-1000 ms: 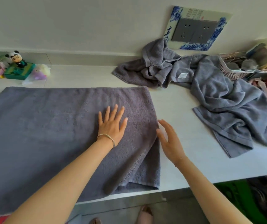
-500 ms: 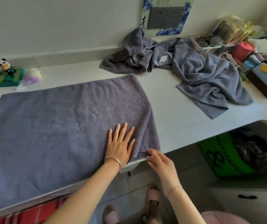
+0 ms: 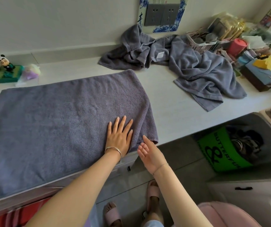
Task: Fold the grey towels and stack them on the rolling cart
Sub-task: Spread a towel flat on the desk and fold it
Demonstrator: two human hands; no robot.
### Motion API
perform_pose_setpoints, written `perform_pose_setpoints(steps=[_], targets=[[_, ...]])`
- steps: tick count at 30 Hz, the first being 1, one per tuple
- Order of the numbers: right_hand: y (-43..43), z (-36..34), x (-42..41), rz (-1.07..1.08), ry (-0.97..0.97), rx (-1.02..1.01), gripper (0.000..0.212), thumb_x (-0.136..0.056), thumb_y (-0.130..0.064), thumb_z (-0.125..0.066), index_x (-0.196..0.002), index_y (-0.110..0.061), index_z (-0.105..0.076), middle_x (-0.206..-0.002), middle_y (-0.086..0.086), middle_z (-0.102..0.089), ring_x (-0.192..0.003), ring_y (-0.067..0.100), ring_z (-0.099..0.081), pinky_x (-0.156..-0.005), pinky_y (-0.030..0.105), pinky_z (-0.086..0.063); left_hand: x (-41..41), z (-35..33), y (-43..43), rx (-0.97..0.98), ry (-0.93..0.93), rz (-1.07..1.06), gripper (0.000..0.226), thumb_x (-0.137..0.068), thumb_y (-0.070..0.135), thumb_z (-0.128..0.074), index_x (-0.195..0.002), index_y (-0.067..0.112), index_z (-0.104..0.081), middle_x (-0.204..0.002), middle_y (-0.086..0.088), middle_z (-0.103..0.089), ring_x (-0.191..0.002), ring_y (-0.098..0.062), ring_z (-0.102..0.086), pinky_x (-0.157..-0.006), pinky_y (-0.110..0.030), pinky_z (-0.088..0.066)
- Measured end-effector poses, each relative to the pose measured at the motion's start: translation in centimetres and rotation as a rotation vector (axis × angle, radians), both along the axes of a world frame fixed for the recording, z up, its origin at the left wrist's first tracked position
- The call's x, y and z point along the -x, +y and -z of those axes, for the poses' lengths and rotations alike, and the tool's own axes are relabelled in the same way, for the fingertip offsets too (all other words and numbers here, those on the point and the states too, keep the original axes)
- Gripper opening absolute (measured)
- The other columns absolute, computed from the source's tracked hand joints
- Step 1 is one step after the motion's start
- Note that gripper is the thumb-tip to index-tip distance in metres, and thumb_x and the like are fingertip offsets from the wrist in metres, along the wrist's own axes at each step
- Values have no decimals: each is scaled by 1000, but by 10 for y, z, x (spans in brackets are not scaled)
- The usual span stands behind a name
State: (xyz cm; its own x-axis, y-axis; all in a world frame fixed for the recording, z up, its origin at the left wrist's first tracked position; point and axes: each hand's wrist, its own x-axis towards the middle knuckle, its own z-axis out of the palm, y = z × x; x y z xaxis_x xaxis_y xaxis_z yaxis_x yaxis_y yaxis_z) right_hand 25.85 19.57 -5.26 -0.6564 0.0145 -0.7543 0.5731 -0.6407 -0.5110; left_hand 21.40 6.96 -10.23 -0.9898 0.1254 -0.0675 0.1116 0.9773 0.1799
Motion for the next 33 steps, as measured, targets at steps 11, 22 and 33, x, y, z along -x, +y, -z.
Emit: perform_pose_setpoints(steps=[11,22,33], targets=[[61,25,-12,234,-80,-451,11,-88,-21,-64,-85,-13,-57,-60,0,-38,-49,11,-34,-43,21,-38,1,8,2,3,44,24,54,-94,44,-21,-141,27,-40,-147,-4,-40,-136,-30,-37,-110,-54,-21],[13,46,80,-960,806,-1696,47,-102,-37,-26,-148,-30,-23,-158,-3,-15,-147,18,-4,-117,32,5,4,10,3,-4,33,-42,64,-91,40,-15,-144,8,-33,-151,-9,-33,-139,-27,-32,-113,-49,-18],[64,44,116,-744,464,-1621,58,-99,-39,-36,-149,-13,-22,-154,6,-28,-143,24,-20,-116,36,-13,32,3,-16,-11,-96,-232,61,-95,54,-7,-150,29,4,-159,1,7,-144,-34,10,-112,-56,9]])
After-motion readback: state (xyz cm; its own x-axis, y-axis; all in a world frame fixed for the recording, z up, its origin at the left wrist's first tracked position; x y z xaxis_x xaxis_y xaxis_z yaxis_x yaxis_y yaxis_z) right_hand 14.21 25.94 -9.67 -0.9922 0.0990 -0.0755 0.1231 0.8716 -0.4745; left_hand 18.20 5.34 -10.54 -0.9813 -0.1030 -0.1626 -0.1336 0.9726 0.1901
